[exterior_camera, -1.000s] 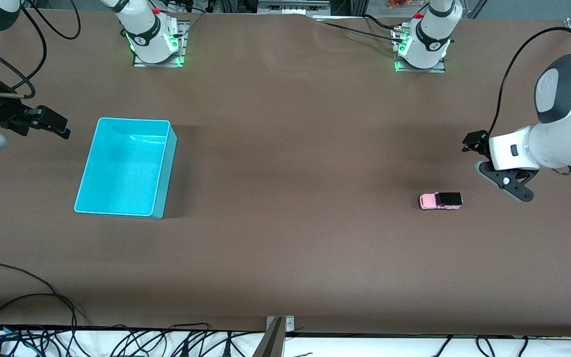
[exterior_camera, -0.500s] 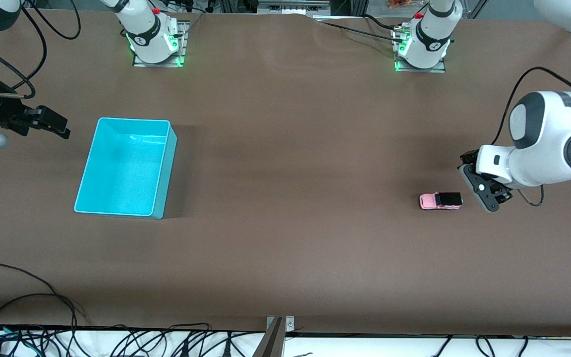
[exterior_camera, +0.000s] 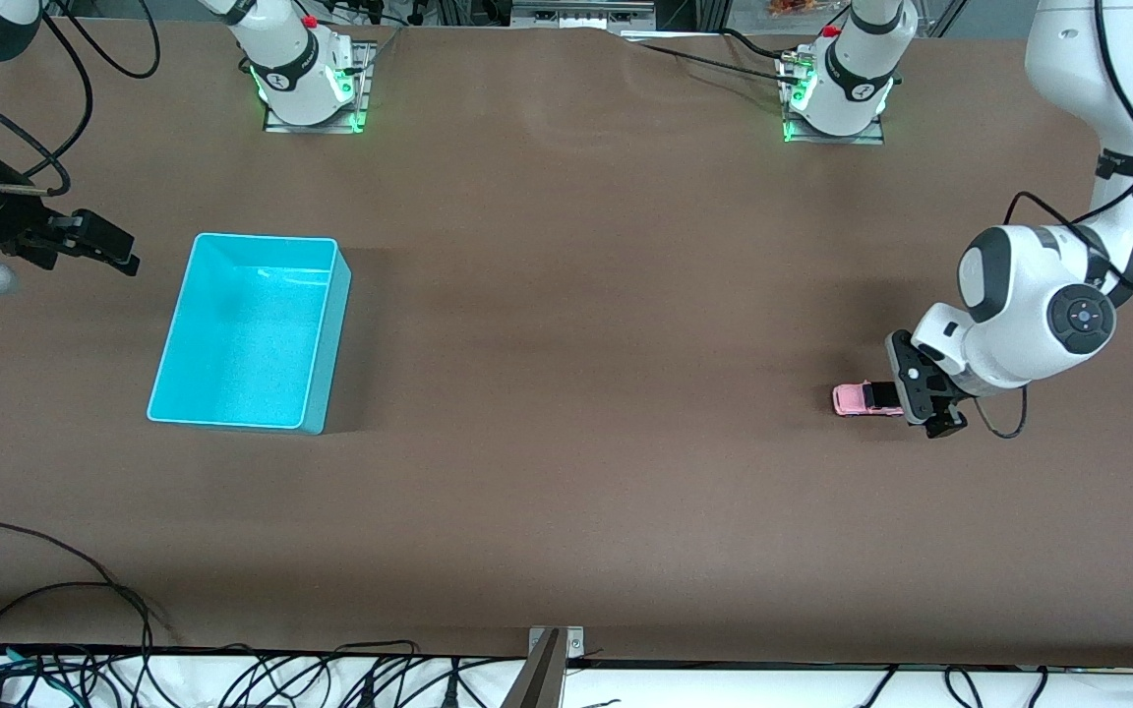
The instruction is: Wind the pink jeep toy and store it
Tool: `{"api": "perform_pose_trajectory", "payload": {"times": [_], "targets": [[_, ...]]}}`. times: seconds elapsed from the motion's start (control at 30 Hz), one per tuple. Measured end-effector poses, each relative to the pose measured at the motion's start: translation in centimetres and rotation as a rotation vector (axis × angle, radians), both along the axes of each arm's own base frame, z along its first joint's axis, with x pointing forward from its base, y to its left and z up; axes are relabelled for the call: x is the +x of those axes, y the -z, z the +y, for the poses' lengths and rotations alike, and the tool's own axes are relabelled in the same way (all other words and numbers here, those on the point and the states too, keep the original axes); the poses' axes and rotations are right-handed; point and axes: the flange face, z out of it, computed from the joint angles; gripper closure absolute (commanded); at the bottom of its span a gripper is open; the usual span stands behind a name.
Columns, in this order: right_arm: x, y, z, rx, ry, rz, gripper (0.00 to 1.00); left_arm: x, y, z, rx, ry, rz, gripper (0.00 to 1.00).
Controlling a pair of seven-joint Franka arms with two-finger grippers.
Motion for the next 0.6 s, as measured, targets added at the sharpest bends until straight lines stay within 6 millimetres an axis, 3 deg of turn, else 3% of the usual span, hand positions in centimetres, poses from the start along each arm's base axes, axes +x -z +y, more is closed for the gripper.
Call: {"api": "perform_pose_trajectory", "payload": {"times": [0.5,0.6], "targets": [[0.0,0.0,0.0,0.0,0.0,0.0,0.0,-1.5,5.6,-0.4,0.036,0.09,0.049,0.0],[0.0,0.0,0.0,0.0,0.0,0.0,0.0,-1.5,6.2,-0.4,0.041,0.099,0.044,0.06]]}}
